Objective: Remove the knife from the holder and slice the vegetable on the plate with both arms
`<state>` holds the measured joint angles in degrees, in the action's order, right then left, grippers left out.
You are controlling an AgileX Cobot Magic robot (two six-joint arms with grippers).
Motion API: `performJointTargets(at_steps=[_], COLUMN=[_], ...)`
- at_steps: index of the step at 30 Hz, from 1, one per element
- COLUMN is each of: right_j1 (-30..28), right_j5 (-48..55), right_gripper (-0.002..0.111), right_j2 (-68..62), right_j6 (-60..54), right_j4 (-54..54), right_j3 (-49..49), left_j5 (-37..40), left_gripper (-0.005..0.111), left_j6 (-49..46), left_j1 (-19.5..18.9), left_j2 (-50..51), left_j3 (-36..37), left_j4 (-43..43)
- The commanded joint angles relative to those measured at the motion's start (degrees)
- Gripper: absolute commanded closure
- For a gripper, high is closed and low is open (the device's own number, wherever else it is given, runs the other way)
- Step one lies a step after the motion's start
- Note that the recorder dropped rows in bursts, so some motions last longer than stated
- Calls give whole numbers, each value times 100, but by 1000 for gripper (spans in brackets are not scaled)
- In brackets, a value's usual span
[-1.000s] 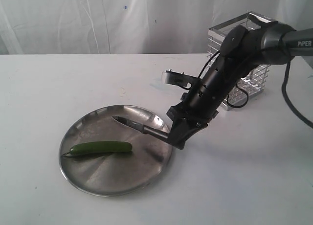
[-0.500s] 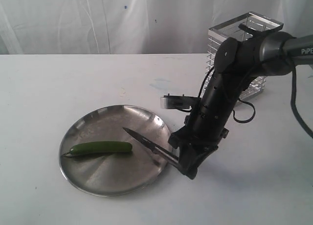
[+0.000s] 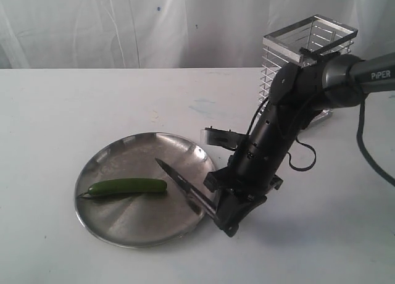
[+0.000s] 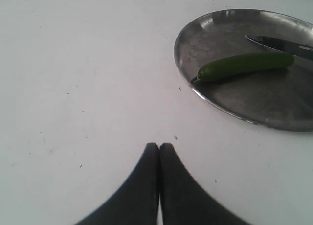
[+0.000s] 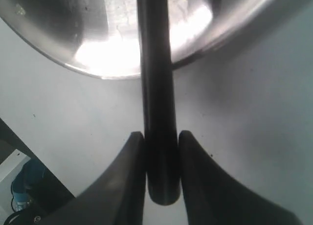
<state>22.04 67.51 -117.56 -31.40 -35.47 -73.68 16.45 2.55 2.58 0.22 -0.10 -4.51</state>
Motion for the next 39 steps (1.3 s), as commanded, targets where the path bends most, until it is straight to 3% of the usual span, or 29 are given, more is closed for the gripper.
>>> performJointTargets(at_steps=[1, 9, 16, 24, 35, 39], right_j1=[13, 13, 13, 13, 13, 13], right_j5=[-5, 39, 29, -101, -72, -64], right_gripper=[108, 87, 83, 63, 66, 87], right_j2=[-119, -119, -119, -217, -333, -404], right_j6=[-156, -155, -169, -177, -641, -596], right_j4=[-33, -75, -101, -122, -807, -807], right_j3=[19, 19, 19, 19, 19, 19], left_j5=[-17, -17, -17, -17, -17, -17], left_gripper=[107, 107, 107, 107, 107, 107], left_j6=[12, 12, 12, 12, 12, 12], left_j1=[-14, -14, -14, -14, -14, -14], left_j2=[-22, -22, -22, -22, -22, -22], left_j3=[10, 10, 10, 10, 10, 10], left_j4=[-9, -9, -9, -9, -9, -9])
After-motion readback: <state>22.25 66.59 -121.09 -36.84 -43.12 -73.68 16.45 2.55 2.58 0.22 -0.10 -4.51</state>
